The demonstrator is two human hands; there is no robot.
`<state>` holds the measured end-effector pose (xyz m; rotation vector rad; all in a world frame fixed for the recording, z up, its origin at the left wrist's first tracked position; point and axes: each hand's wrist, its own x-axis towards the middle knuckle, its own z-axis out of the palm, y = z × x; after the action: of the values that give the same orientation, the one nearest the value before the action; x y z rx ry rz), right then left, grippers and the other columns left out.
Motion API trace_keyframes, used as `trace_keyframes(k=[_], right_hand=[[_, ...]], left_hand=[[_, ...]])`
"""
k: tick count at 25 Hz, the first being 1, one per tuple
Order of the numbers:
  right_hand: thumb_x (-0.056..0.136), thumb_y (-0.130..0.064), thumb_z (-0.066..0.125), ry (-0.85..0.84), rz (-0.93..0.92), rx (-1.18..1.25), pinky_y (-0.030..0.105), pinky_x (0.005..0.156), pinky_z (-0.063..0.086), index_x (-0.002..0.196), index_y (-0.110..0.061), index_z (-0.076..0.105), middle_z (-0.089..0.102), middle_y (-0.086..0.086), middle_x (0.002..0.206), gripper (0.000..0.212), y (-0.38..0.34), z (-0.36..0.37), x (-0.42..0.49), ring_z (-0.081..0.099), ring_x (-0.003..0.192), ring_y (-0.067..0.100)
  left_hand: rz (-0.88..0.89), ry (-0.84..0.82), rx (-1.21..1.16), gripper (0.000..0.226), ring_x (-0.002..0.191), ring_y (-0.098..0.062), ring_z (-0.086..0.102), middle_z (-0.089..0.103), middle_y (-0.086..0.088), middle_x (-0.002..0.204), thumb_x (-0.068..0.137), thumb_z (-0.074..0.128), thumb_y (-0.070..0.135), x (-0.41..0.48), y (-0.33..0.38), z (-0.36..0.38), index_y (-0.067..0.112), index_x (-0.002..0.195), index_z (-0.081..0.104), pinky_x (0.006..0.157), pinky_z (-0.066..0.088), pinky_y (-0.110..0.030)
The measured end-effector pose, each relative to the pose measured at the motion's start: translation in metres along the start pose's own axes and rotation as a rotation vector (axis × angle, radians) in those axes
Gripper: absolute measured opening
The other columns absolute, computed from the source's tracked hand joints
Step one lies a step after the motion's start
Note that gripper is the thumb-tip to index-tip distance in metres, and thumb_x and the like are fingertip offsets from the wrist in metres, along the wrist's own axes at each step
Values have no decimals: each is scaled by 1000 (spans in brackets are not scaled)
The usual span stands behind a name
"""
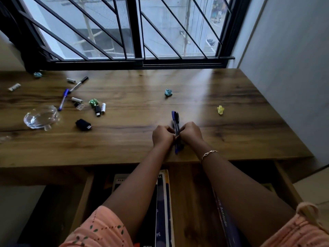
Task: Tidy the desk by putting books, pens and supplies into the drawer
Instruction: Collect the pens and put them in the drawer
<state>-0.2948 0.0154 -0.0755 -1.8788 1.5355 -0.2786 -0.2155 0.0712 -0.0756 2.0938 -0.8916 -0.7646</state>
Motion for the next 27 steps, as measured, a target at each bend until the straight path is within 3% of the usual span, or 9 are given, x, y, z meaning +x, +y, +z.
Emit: trace_keyframes(k=[5,8,10,13,16,19,23,25,27], right_hand=[[76,-7,66,-1,45,15,27,65,46,91,-3,72,70,17,89,17,12,0,-29,65,86,30],[75,-7,69,-13,79,120,38,77,57,85,-5,71,70,14,84,10,20,2,-44,67,81,29],[75,-4,70,-56,103,212,44,76,57,76,-7,68,70,15,83,3,28,0,-60,68,80,29],[78,2,66,-175,138,379,40,77,58,88,-3,66,69,16,90,12,43,-8,-100,69,83,26],[81,1,63,-265,152,409,29,69,57,99,-4,64,68,10,91,19,66,-10,-150,68,82,17],[83,-1,59,-351,251,395,22,62,51,107,-5,60,67,7,96,24,97,10,-184,67,83,13],[81,2,62,-478,426,308,37,82,56,97,-3,62,69,13,99,17,131,42,-202,67,91,22],[78,-1,66,-512,454,214,36,75,57,97,-6,61,67,12,95,20,143,52,-205,65,87,22],[77,-1,67,-529,491,173,33,65,56,105,-6,57,64,11,96,31,149,58,-210,64,86,22]], left_hand=[[-88,-49,-143,9,80,-24,67,70,-15,94,85,62,2,-28,-8,1,4,92,68,74,58,-34],[-145,-118,-223,7,84,-27,68,68,-18,94,87,58,0,-43,-13,2,3,86,65,75,58,-39],[-166,-167,-256,7,83,-27,68,67,-18,92,89,56,-1,-57,-16,0,2,86,63,72,59,-39],[-192,-320,-298,7,69,-20,65,64,-13,83,90,54,0,-87,-22,-7,-1,93,60,57,56,-28],[-178,-477,-195,9,65,-14,65,63,-10,79,88,56,2,-119,-36,-6,0,97,59,53,55,-20],[-233,-615,-68,11,65,-13,66,65,-9,82,88,57,5,-144,-62,10,2,98,58,57,56,-20],[-316,-684,116,16,83,-21,70,67,-14,101,92,52,10,-164,-106,42,5,107,53,72,60,-33],[-315,-685,219,14,91,-27,68,65,-17,106,93,52,9,-169,-118,52,5,106,55,81,58,-41],[-248,-692,364,21,98,-28,64,62,-16,112,93,50,8,-170,-126,60,4,113,55,87,55,-39]])
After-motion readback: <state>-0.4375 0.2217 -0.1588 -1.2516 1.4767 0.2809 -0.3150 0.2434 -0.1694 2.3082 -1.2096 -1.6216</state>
